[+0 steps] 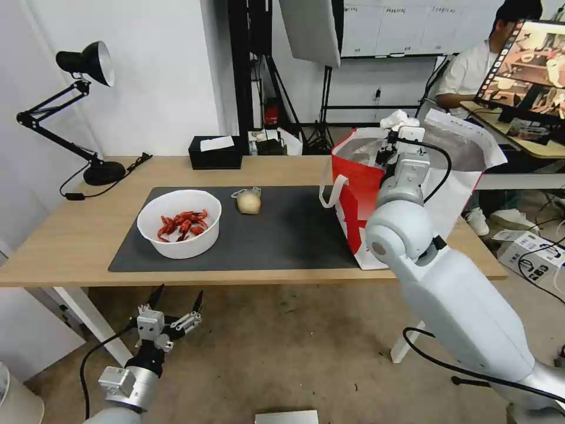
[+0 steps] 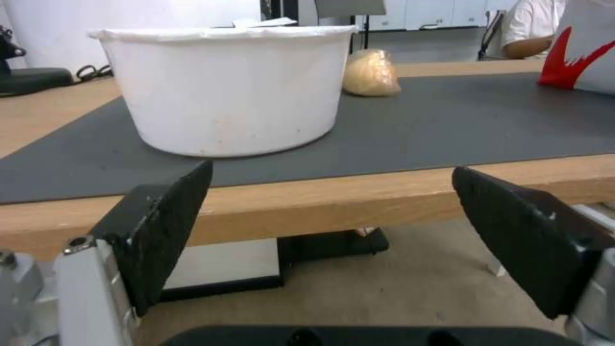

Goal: Pick up the trash from the table and place it into the takeout bag.

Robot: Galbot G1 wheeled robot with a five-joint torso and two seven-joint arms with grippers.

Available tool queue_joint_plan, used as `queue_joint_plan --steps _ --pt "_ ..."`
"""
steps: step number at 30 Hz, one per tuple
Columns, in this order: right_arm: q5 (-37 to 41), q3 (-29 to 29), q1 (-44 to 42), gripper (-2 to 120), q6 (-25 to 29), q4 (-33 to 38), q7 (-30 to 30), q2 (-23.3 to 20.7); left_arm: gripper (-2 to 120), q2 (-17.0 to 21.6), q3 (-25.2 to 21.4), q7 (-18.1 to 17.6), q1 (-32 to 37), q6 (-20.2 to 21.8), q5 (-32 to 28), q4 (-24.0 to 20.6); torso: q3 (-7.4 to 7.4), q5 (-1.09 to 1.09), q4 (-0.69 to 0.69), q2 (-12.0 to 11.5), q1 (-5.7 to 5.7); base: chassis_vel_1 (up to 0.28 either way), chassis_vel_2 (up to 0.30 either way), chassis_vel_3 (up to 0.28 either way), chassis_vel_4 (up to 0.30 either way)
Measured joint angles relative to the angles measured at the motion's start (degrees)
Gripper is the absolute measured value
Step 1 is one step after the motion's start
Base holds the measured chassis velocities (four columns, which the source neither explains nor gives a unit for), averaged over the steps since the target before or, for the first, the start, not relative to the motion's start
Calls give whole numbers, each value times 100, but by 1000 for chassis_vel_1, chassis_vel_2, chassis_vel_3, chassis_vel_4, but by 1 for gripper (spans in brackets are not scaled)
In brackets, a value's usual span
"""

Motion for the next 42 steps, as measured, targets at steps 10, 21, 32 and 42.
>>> queue_joint_plan --steps 10,21,32,42 --pt "261 19 16 82 -15 116 -5 -215 100 -25 -7 0 53 2 -6 -50 0 0 0 0 0 0 0 0 0" --pt "730 137 7 100 -135 254 20 -486 100 -48 -9 -5 102 7 -12 -120 0 0 0 1 0 0 0 0 0" --pt "953 165 -4 100 -177 303 22 -629 100 -82 -10 -9 136 10 -12 -176 0 0 0 1 0 0 0 0 0" --pt "741 371 -432 100 1178 803 -1477 -890 100 -83 -56 -9 166 12 -16 -242 0 -1 1 1 0 0 0 0 0"
